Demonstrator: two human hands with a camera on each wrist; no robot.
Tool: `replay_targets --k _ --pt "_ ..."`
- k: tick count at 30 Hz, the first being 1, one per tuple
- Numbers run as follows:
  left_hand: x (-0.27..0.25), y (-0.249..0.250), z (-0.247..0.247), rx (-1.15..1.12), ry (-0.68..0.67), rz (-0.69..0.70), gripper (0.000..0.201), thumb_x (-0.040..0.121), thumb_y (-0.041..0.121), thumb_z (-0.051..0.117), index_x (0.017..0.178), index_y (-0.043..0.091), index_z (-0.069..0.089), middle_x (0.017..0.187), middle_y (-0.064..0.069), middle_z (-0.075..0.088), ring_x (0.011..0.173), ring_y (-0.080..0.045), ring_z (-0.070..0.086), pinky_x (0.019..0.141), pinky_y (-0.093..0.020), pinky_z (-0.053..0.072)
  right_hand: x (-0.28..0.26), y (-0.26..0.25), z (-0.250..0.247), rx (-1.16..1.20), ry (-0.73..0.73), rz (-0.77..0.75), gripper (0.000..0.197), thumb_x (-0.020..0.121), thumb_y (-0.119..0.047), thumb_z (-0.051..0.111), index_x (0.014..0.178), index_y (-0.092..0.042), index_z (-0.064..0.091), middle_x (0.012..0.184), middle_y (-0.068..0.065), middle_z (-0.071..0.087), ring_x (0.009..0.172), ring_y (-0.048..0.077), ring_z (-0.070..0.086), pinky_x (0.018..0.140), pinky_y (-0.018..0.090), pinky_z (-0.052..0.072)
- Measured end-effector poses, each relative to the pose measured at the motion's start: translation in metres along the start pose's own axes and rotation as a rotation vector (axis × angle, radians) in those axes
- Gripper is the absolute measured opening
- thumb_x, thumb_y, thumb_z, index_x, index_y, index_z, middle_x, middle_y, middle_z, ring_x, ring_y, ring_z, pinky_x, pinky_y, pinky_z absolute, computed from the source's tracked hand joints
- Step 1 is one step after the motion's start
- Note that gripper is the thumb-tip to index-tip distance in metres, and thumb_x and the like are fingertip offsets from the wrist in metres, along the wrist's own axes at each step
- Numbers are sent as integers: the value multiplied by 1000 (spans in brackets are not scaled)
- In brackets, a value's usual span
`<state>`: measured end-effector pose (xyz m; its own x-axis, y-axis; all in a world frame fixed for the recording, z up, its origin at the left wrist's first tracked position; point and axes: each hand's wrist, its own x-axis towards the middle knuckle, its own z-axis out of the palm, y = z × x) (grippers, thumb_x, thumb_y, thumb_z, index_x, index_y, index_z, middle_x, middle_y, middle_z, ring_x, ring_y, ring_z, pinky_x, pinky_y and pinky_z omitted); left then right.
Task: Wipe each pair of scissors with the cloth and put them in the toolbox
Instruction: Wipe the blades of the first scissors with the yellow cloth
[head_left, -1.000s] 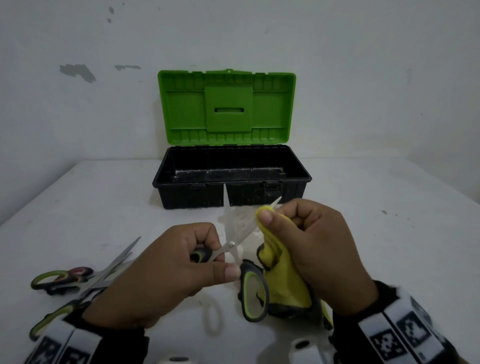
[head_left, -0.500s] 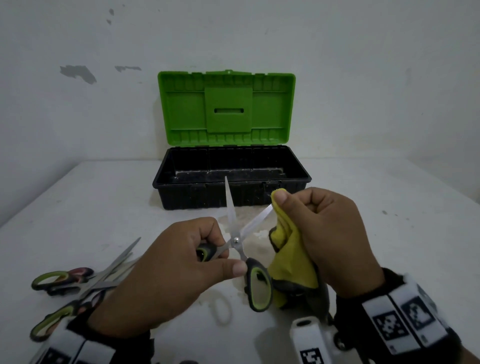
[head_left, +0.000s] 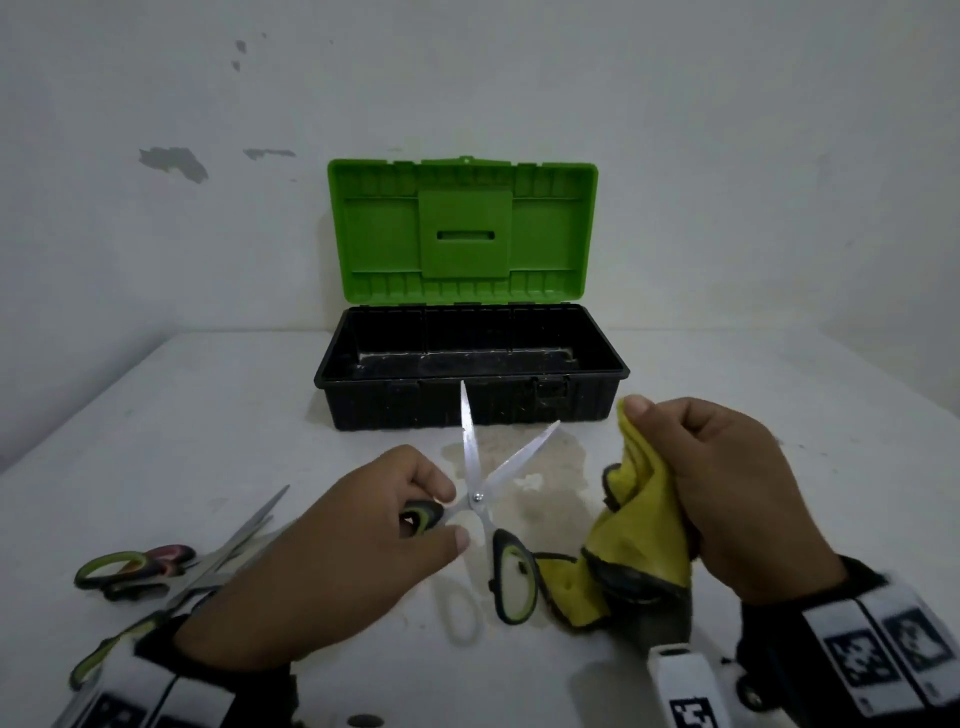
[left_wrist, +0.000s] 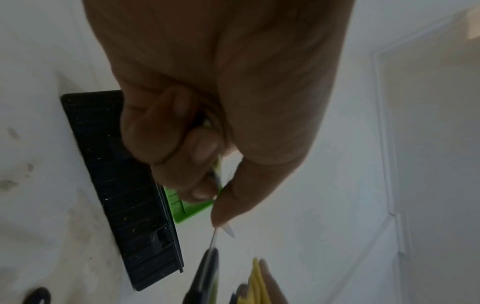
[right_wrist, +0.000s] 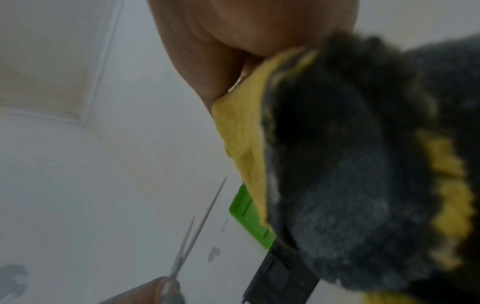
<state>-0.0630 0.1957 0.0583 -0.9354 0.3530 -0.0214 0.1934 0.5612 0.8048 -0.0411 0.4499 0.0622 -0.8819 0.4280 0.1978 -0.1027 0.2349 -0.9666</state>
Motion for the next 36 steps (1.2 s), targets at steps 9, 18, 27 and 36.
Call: replay_targets --k 9,18,27,36 --pt "4 -2 -9 -495 -52 13 9 94 7 56 96 2 64 86 -15 73 56 -15 48 49 -23 39 13 6 -54 -234 74 13 38 89 -36 69 69 -4 67 57 11 71 38 14 60 33 19 41" --pt "8 0 20 -846 135 -126 20 87 27 63 84 12 77 67 -2 52 62 -11 45 55 -26 34 10 -20 -33 -241 -110 -154 25 84 -26 74 71 -6 68 54 11 69 45 15 66 41 15 46" --pt "6 10 44 -1105 255 -240 26 90 38 63 82 18 77 79 -4 69 78 -22 69 69 -35 53 -13 -27 4 -137 -357 -210 15 76 -18 79 71 -6 72 55 8 68 44 10 63 44 13 46" --pt "8 24 52 -1049 398 -279 36 97 48 44 103 19 63 105 -9 56 81 -23 65 59 -36 59 -22 -23 6 -349 -179 -401 13 70 -38 81 73 -29 71 66 -18 71 54 1 68 53 12 52"
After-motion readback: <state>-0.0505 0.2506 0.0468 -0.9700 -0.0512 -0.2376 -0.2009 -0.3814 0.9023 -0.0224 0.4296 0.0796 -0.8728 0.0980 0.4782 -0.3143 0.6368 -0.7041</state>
